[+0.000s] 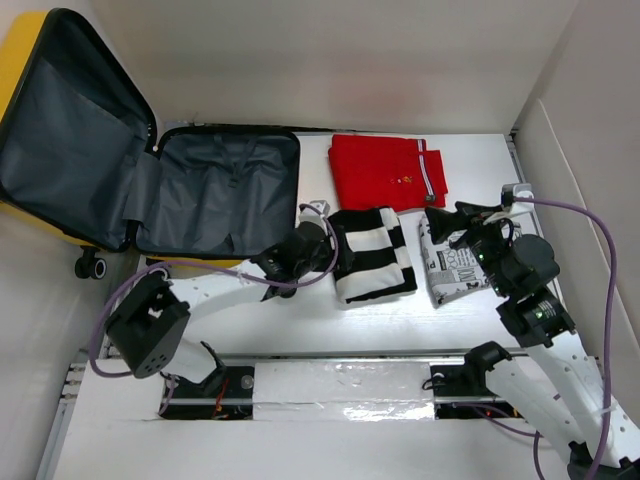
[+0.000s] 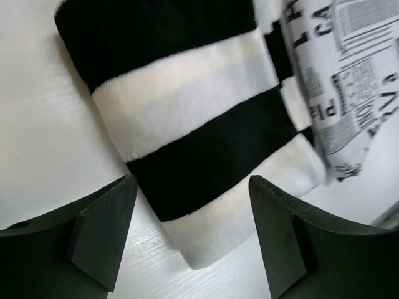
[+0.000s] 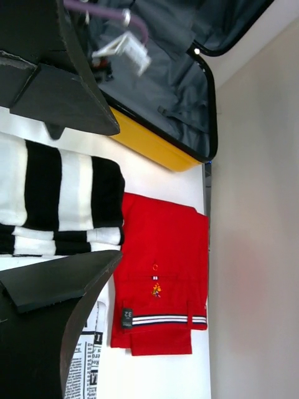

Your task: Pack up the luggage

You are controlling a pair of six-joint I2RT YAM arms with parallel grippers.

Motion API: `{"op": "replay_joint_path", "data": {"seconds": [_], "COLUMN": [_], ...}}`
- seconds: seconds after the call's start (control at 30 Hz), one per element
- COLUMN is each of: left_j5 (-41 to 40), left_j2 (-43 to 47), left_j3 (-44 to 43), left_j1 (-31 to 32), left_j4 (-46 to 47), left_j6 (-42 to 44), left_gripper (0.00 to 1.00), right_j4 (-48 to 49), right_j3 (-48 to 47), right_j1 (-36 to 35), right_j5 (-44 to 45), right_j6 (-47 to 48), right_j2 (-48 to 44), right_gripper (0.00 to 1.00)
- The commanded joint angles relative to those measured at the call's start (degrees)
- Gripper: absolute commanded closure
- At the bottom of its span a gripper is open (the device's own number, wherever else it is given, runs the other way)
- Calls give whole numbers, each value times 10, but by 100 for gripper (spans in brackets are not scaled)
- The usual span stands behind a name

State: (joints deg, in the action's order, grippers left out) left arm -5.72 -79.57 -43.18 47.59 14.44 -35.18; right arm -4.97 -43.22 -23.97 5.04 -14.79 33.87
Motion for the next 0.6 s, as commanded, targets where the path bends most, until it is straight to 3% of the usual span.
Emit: {"op": "replay_joint_path", "data": {"seconds": [0.0, 0.13, 0.23, 0.47, 0.57], "left_j5": [-42, -110, -140, -143, -93], "left_j2": [-33, -87, -94, -144, -169], "left_j3": [-44, -96, -97, -103, -96], "left_j1": [24, 59, 67, 62, 36], "left_j4": [-41, -127, -142, -123, -73], "left_j6": [-7, -29, -47, -88, -91], "left_gripper": [30, 24, 21, 13, 12], "right_j4": [27, 21, 23, 28, 29], "right_j3": [-4, 0, 4, 3, 3], "right_j1": [0, 0, 0, 0, 0], "right_j5": [-20, -21, -24, -68, -103], "right_j6": [7, 10, 11, 15, 20], "right_j2": [1, -2, -4, -2, 3], "right_gripper": [20, 18, 17, 15, 14]}}
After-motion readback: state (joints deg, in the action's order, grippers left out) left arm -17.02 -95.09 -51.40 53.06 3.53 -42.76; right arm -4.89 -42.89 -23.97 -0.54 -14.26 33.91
